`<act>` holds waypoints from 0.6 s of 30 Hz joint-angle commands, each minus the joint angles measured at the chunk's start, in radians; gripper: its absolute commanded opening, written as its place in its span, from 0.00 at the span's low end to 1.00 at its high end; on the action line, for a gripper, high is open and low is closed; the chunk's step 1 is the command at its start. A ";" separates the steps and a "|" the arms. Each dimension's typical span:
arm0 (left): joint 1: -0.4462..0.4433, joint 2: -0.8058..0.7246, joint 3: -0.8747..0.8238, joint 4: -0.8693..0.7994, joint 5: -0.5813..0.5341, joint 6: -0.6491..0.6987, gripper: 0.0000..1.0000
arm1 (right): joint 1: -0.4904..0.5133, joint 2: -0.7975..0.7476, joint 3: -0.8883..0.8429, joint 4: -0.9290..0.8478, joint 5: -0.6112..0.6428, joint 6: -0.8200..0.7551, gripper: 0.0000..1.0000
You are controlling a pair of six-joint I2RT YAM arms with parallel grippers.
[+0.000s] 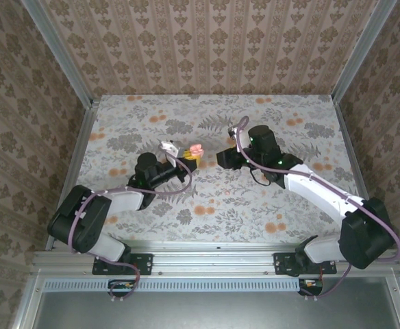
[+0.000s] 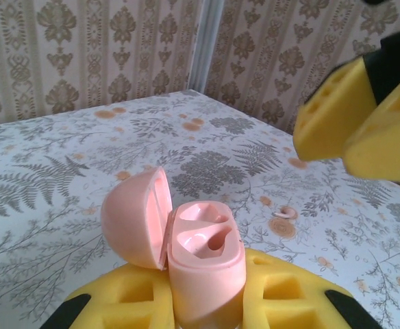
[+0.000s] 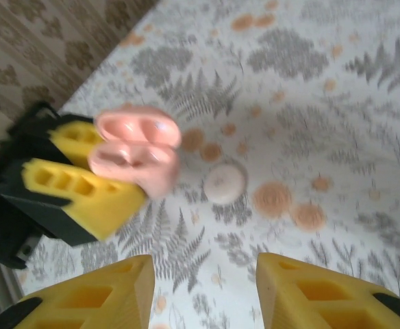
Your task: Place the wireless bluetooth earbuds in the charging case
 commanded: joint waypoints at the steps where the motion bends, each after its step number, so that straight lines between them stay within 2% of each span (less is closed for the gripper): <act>1: 0.009 -0.054 -0.027 -0.025 -0.029 -0.013 0.08 | -0.003 0.024 0.076 -0.252 -0.024 0.026 0.44; 5: 0.010 -0.107 -0.070 -0.065 -0.061 -0.004 0.08 | -0.006 0.130 0.182 -0.516 0.034 0.018 0.44; 8: 0.012 -0.153 -0.093 -0.120 -0.087 0.011 0.08 | -0.005 0.212 0.246 -0.639 0.052 0.079 0.43; 11: 0.017 -0.197 -0.115 -0.163 -0.114 0.020 0.08 | -0.005 0.288 0.266 -0.685 0.048 0.161 0.43; 18: 0.028 -0.285 -0.138 -0.274 -0.159 0.053 0.08 | -0.003 0.426 0.279 -0.649 0.005 0.256 0.41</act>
